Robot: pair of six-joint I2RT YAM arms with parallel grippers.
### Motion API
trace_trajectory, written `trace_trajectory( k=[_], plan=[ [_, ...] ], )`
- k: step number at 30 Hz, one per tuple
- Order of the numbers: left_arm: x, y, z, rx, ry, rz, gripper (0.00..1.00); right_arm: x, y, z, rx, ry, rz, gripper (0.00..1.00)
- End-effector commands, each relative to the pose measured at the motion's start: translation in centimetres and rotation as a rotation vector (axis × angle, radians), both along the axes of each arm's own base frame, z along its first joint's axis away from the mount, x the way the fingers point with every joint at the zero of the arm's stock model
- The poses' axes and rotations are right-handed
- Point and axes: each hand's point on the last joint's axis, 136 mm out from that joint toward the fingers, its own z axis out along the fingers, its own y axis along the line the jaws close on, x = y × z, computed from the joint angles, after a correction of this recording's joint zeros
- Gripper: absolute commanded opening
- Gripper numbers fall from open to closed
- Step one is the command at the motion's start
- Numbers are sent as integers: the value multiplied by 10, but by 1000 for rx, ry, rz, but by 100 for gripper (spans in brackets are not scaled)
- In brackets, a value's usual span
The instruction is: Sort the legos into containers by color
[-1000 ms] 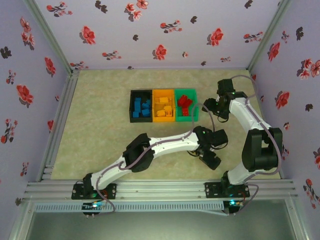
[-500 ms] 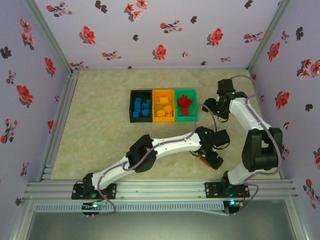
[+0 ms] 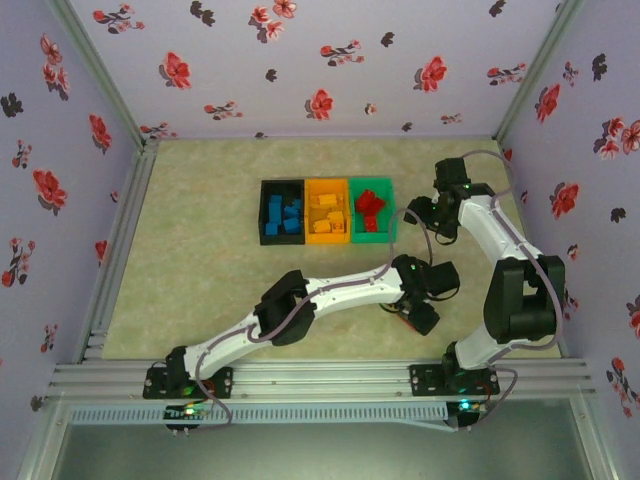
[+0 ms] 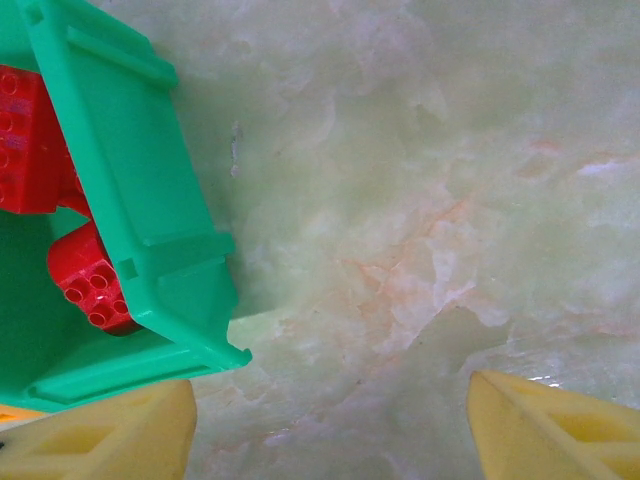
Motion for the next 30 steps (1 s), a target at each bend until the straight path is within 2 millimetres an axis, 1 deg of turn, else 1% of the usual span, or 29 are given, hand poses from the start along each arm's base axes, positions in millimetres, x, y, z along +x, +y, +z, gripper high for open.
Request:
trace_trajectory(
  k=[1,6,10,13,19,25,28,30],
  plan=[
    [-1,9,-11,59,-24,1,72,-2,1,2,10,-7,14,72],
    [1,11,-4,49,-46,-11,66,-1,0,6,8,-14,11,71],
    [3,19,5,36,-53,-9,65,-2,-2,7,-1,-17,11,71],
    [6,26,16,25,-56,5,64,-2,-3,7,-3,-16,10,71],
    [20,40,42,-1,-79,48,62,-2,-1,8,7,-23,9,71],
    [39,57,60,-1,-113,76,61,-2,-1,8,5,-23,10,71],
    [54,69,68,11,-134,85,61,-3,-1,8,5,-23,10,71],
    [70,77,75,21,-159,91,61,-4,-2,9,1,-25,10,71]
  ],
)
